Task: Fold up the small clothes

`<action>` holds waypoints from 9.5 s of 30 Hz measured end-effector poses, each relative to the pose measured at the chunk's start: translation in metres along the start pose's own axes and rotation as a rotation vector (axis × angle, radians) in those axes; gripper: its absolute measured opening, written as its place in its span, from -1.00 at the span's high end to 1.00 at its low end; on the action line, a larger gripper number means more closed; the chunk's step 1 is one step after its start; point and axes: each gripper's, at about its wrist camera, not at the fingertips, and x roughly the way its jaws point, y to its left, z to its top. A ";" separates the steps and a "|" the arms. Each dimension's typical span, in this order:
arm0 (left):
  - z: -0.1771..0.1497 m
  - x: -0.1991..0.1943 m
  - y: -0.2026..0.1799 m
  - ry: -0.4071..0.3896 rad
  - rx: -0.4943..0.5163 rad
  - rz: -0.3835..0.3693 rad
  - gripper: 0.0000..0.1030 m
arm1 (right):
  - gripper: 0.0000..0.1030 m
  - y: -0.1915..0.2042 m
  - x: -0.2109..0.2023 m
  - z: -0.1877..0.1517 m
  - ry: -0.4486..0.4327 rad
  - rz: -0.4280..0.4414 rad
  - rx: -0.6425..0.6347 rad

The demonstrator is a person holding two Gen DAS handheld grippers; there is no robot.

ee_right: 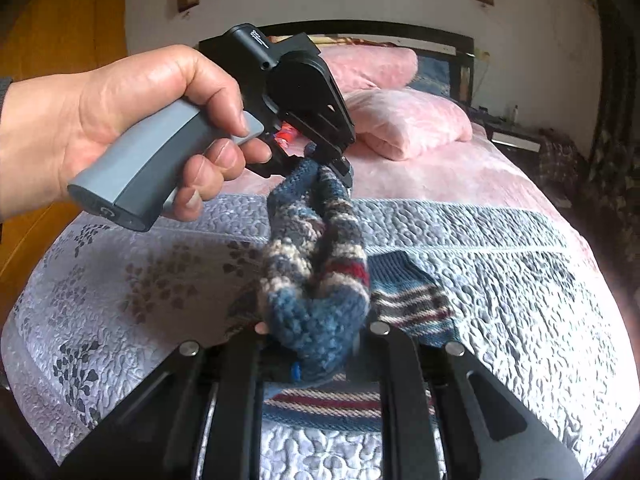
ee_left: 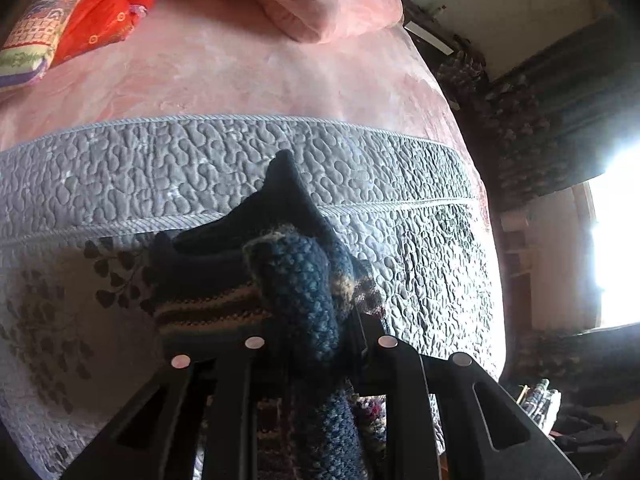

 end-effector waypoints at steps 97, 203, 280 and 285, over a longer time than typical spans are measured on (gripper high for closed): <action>-0.115 0.083 0.058 0.051 -0.027 -0.398 -0.36 | 0.04 -0.258 0.100 -0.083 0.431 0.681 0.646; -0.096 0.080 0.079 -0.018 0.052 -0.339 -0.47 | 0.89 -0.278 0.206 -0.018 0.563 0.595 0.422; -0.150 0.136 0.149 0.091 -0.271 -0.556 -0.80 | -0.86 -0.235 0.262 -0.024 0.769 0.897 0.642; -0.152 0.134 0.150 0.131 -0.248 -0.569 -0.80 | -0.59 -0.253 0.253 -0.035 0.759 0.907 0.663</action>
